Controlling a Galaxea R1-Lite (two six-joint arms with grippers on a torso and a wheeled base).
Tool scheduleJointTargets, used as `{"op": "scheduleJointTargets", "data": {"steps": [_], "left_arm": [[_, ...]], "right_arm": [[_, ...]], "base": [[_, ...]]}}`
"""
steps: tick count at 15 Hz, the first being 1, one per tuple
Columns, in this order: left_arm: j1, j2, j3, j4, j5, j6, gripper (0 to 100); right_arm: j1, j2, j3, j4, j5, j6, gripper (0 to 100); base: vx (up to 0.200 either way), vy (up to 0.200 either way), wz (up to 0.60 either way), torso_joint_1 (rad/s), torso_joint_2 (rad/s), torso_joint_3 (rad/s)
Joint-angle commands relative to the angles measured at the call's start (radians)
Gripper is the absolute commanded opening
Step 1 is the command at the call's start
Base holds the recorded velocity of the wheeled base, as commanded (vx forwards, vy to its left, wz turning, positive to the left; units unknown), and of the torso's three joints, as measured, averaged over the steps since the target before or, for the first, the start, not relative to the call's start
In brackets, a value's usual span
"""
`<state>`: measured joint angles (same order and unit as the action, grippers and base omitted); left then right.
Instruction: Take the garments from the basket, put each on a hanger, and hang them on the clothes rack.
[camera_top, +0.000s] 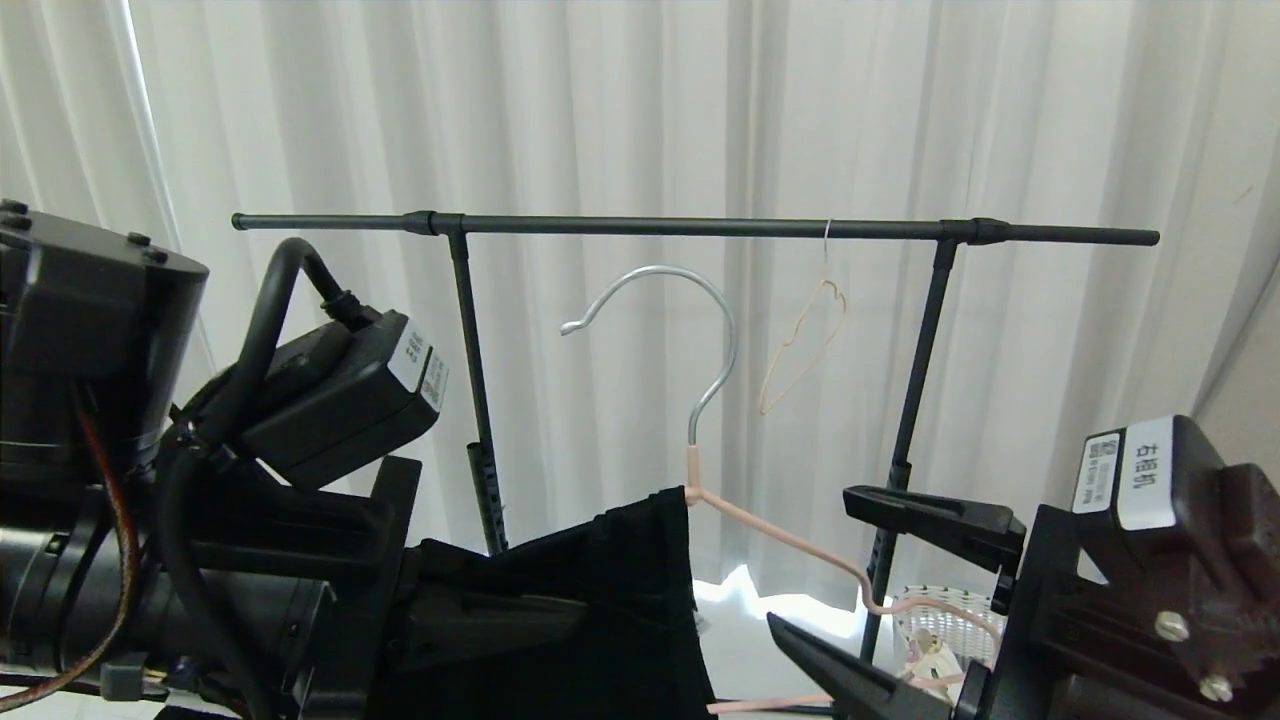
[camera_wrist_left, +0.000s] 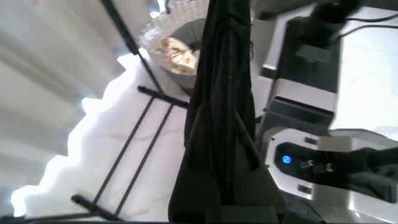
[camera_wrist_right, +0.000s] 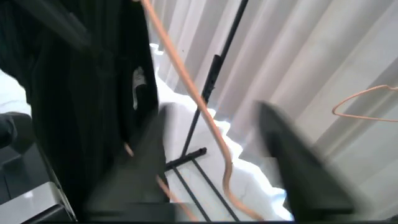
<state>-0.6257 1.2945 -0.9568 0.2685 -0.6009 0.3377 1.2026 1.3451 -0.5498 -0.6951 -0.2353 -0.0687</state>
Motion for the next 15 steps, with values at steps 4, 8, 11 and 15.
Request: {"op": "scheduleJointTargets", "data": {"steps": [4, 8, 11, 15], "left_arm": [[0.004, -0.029, 0.102, -0.180, 0.199, 0.003, 0], [0.003, -0.014, 0.199, -0.459, 0.394, 0.001, 0], [0.003, -0.021, 0.201, -0.540, 0.397, 0.004, 0], [0.003, -0.038, 0.204, -0.580, 0.398, 0.052, 0]], "right_arm": [[-0.037, -0.001, 0.004, 0.003, 0.001, 0.000, 100], [-0.064, 0.045, 0.016, 0.008, 0.010, 0.058, 100], [-0.075, 0.146, -0.041, 0.008, 0.010, 0.283, 100], [-0.149, 0.322, -0.203, 0.008, -0.032, 0.469, 100]], "base": [[0.000, 0.000, 0.00, 0.000, 0.00, 0.000], [0.000, 0.000, 0.00, 0.000, 0.00, 0.000], [0.000, 0.000, 0.00, 0.000, 0.00, 0.000], [0.000, 0.000, 0.00, 0.000, 0.00, 0.000]]}}
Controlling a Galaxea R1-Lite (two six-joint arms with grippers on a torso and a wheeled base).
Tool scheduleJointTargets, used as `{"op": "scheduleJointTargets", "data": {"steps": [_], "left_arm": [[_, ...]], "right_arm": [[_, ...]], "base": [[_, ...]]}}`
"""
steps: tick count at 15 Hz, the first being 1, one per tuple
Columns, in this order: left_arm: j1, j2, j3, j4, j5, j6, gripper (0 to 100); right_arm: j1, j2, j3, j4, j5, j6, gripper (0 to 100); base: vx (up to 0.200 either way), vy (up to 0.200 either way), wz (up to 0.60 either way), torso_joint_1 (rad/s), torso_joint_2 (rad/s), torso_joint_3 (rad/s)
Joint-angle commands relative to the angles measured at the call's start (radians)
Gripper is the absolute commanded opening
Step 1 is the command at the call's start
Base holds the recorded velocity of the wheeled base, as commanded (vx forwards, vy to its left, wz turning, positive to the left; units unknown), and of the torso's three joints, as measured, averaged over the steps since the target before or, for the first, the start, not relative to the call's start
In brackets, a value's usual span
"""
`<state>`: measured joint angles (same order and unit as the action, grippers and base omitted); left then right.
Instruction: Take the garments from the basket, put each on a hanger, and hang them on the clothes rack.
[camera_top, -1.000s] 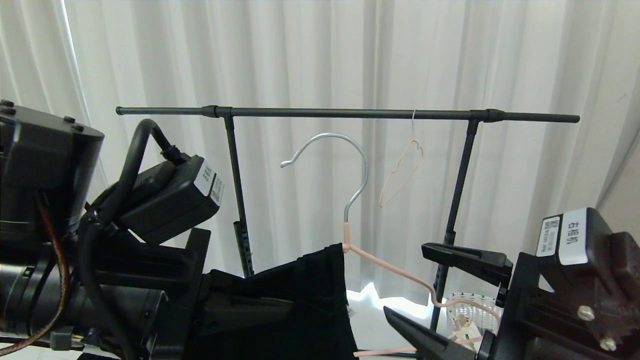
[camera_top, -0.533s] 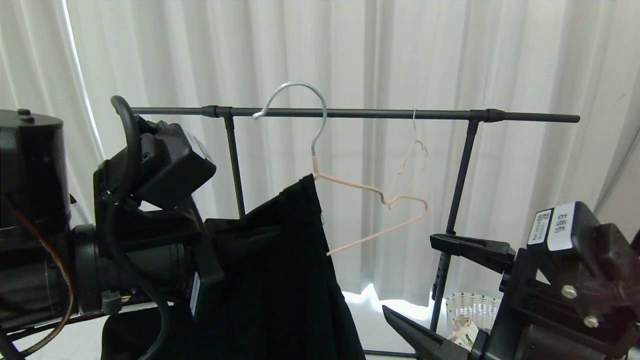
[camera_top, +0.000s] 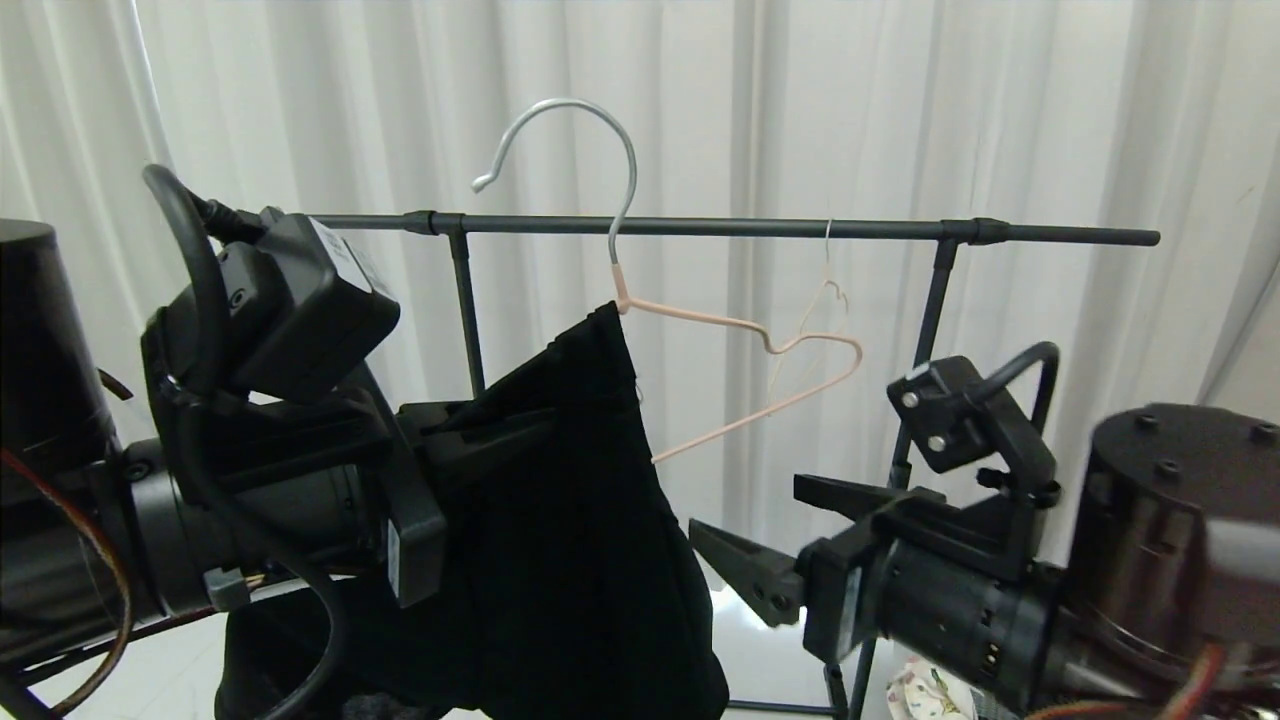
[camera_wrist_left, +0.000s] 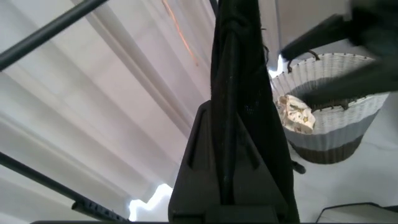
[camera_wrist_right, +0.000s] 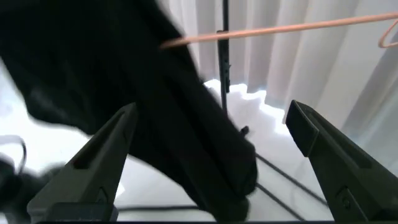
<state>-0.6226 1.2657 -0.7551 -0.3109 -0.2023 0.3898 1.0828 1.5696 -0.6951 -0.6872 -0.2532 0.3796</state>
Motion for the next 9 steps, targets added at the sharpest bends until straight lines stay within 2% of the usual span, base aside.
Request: {"op": "scheduleJointTargets", "data": {"steps": [1, 3, 6, 8, 9], "left_arm": [[0.000, -0.009, 0.000, -0.001, 0.000, 0.000, 0], [0.000, -0.008, 0.000, -0.001, -0.002, 0.000, 0], [-0.009, -0.008, -0.001, -0.001, -0.005, 0.000, 0], [-0.013, -0.009, -0.006, -0.001, -0.006, 0.000, 0], [-0.014, -0.009, -0.007, -0.001, -0.006, 0.000, 0]], "right_arm": [[-0.050, 0.124, -0.083, -0.002, -0.037, 0.035, 100], [-0.075, 0.130, -0.084, 0.000, -0.041, 0.041, 100], [-0.061, 0.133, -0.101, -0.002, -0.041, 0.038, 100], [0.039, 0.135, -0.095, -0.002, -0.041, 0.041, 100], [0.059, 0.138, -0.095, -0.002, -0.041, 0.039, 100]], "base": [[0.000, 0.000, 0.00, 0.000, 0.00, 0.000], [0.000, 0.000, 0.00, 0.000, 0.00, 0.000], [0.000, 0.000, 0.00, 0.000, 0.00, 0.000], [0.000, 0.000, 0.00, 0.000, 0.00, 0.000], [0.000, 0.000, 0.00, 0.000, 0.00, 0.000]]}}
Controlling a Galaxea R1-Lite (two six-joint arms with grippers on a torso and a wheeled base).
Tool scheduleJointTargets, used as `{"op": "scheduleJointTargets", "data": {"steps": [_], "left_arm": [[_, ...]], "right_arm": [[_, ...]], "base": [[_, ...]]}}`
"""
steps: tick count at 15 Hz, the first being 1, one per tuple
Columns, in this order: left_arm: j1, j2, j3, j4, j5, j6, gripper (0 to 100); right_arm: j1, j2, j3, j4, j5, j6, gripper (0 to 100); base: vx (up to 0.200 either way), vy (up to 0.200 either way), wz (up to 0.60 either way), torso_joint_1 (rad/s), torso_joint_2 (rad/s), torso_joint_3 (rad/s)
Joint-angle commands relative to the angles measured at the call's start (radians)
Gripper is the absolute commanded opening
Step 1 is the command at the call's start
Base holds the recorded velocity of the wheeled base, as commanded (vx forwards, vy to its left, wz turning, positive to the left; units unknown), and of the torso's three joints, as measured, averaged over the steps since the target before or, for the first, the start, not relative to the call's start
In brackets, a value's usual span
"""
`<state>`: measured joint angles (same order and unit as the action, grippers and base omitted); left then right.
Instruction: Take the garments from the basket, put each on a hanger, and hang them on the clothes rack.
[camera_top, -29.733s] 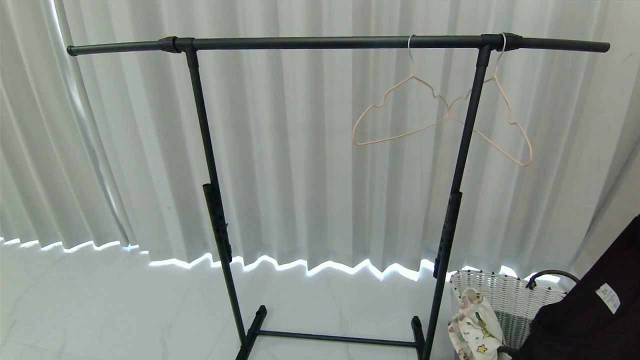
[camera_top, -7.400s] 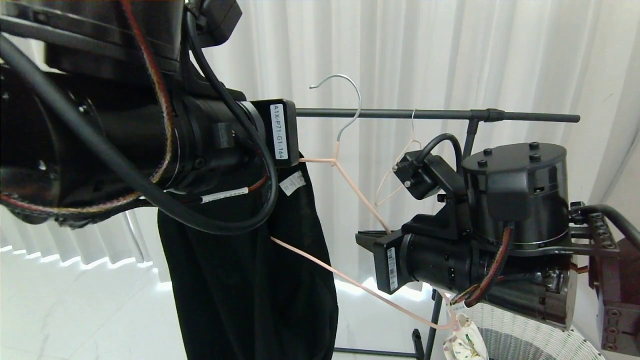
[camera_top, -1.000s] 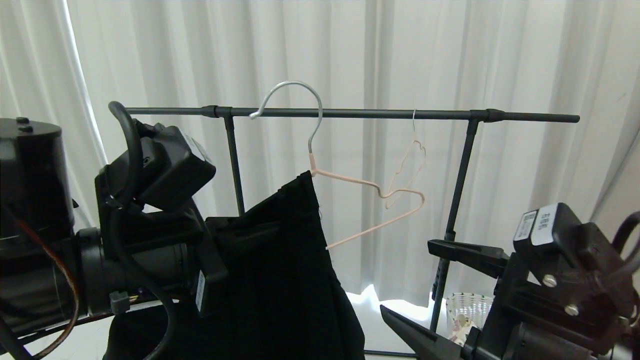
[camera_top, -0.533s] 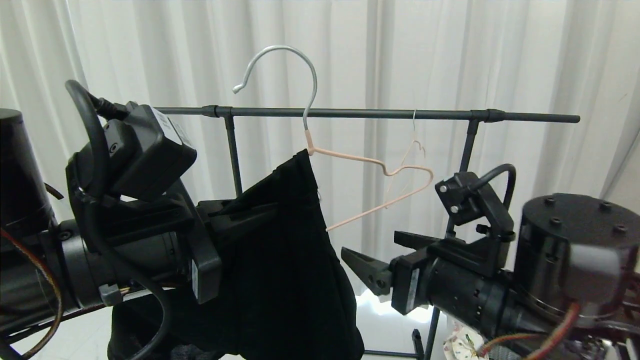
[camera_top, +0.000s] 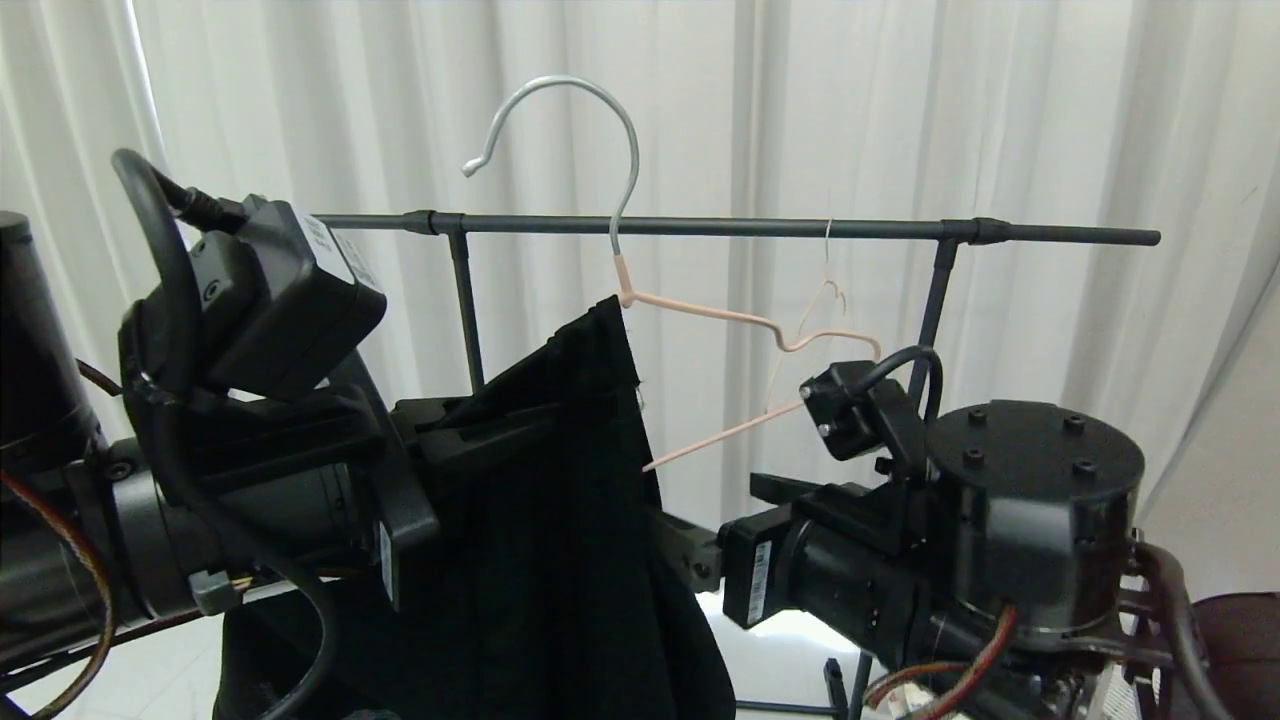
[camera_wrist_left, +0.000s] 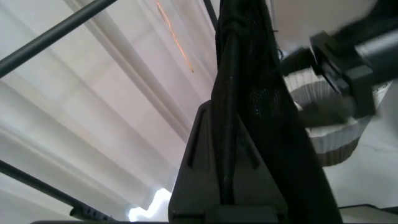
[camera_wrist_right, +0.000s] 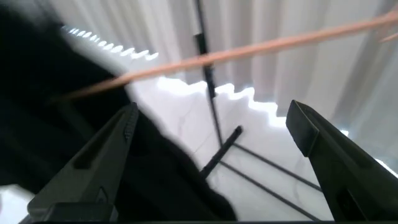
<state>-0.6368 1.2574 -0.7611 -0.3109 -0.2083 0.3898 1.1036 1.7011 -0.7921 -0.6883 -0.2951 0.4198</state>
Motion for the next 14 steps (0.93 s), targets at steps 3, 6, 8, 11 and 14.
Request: {"op": "scheduleJointTargets", "data": {"steps": [3, 6, 8, 11, 14], "left_arm": [[-0.009, -0.006, -0.001, -0.002, 0.000, 0.003, 0], [-0.009, -0.006, -0.020, -0.002, -0.002, 0.040, 0], [-0.011, -0.006, -0.027, -0.002, -0.002, 0.040, 0], [-0.009, -0.021, -0.024, -0.002, -0.002, 0.040, 0], [-0.004, -0.030, -0.012, -0.002, 0.000, 0.040, 0]], "right_arm": [[0.107, 0.025, 0.024, 0.004, -0.001, -0.003, 100], [0.097, -0.003, 0.103, 0.096, -0.004, 0.001, 100], [0.067, -0.008, 0.110, 0.131, -0.006, -0.001, 100], [0.035, -0.008, 0.110, 0.204, -0.045, -0.003, 100], [-0.005, -0.008, 0.111, 0.285, -0.102, -0.003, 100]], "base": [[0.000, 0.000, 0.00, 0.000, 0.00, 0.000], [0.000, 0.000, 0.00, 0.000, 0.00, 0.000], [0.000, 0.000, 0.00, 0.000, 0.00, 0.000], [0.000, 0.000, 0.00, 0.000, 0.00, 0.000], [0.000, 0.000, 0.00, 0.000, 0.00, 0.000]]}}
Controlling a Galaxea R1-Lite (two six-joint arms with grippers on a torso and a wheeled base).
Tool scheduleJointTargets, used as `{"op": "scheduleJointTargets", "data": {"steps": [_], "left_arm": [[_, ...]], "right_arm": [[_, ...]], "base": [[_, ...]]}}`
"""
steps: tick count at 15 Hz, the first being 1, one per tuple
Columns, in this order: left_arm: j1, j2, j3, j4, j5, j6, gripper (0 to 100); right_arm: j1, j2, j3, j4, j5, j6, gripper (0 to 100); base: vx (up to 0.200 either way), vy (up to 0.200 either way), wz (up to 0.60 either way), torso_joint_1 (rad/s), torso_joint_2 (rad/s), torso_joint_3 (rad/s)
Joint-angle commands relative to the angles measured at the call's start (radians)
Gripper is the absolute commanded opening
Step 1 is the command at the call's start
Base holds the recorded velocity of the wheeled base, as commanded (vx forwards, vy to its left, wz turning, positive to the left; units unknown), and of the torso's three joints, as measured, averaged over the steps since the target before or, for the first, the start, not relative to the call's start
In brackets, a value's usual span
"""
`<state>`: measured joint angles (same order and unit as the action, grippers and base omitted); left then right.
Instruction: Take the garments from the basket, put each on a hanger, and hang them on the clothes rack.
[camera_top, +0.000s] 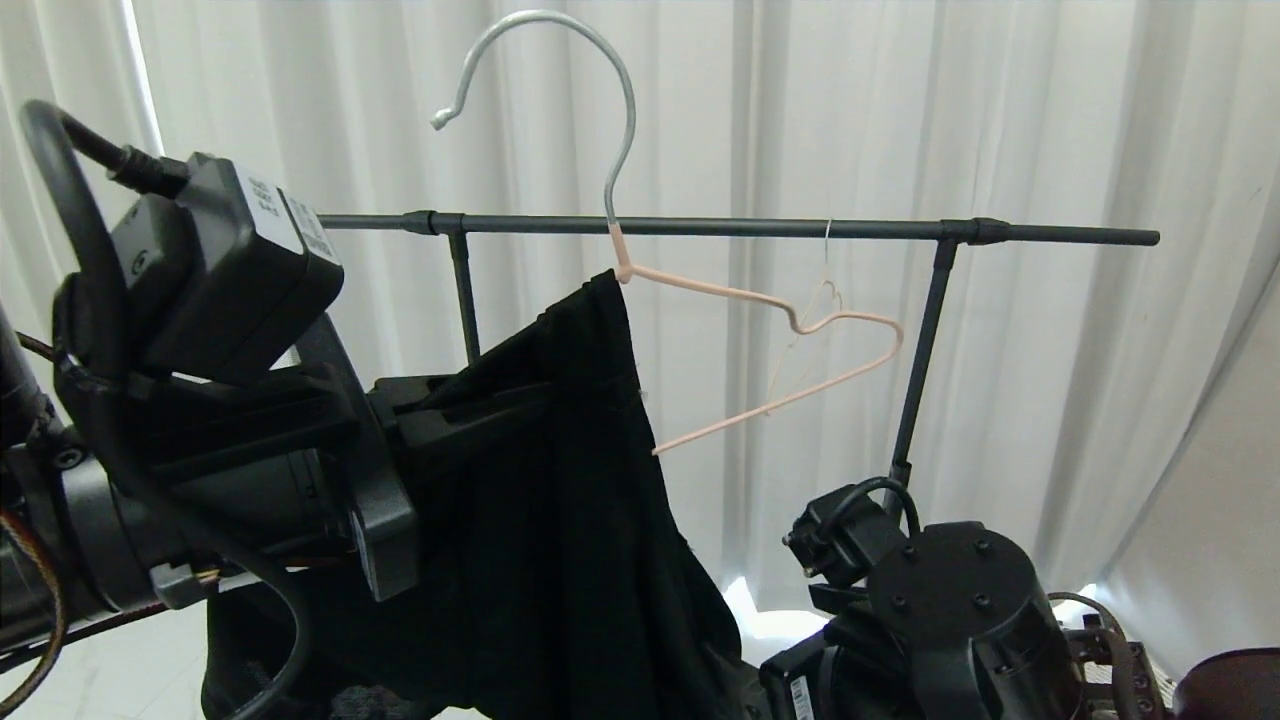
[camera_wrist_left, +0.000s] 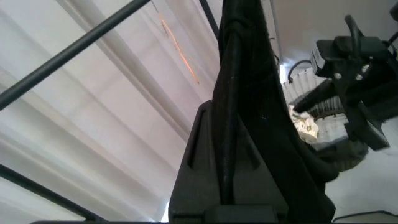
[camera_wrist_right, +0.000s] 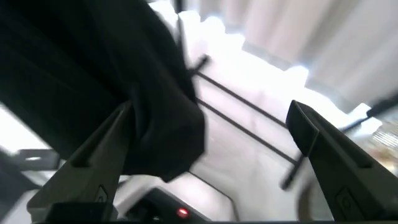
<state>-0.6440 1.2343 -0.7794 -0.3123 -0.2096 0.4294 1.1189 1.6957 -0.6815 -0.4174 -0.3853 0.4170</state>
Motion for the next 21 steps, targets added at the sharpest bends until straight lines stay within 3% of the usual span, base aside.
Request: {"op": "scheduleJointTargets", "data": {"steps": [1, 4, 8, 10, 16, 21], "left_arm": [[0.007, -0.010, 0.015, -0.001, 0.001, 0.002, 0], [0.015, -0.039, 0.083, -0.001, 0.001, 0.000, 0], [0.034, -0.099, 0.170, -0.001, 0.001, -0.001, 0], [0.032, -0.116, 0.180, -0.001, -0.001, 0.000, 0], [0.024, -0.165, 0.299, 0.001, -0.004, 0.000, 0], [0.011, -0.052, 0.330, 0.002, -0.036, -0.001, 0]], "right_arm": [[-0.042, -0.002, 0.000, 0.034, -0.032, -0.004, 100], [-0.154, -0.031, 0.000, 0.071, -0.083, -0.023, 100], [-0.360, -0.087, 0.000, 0.068, -0.078, -0.152, 100], [-0.413, -0.091, -0.001, 0.066, -0.073, -0.188, 100], [-0.444, -0.099, -0.007, -0.007, -0.043, -0.231, 100], [-0.469, -0.209, -0.007, -0.030, 0.108, -0.331, 100]], "base": [[0.000, 0.000, 0.00, 0.000, 0.00, 0.000], [0.000, 0.000, 0.00, 0.000, 0.00, 0.000], [0.000, 0.000, 0.00, 0.000, 0.00, 0.000], [0.000, 0.000, 0.00, 0.000, 0.00, 0.000], [0.000, 0.000, 0.00, 0.000, 0.00, 0.000], [0.000, 0.000, 0.00, 0.000, 0.00, 0.000]]}}
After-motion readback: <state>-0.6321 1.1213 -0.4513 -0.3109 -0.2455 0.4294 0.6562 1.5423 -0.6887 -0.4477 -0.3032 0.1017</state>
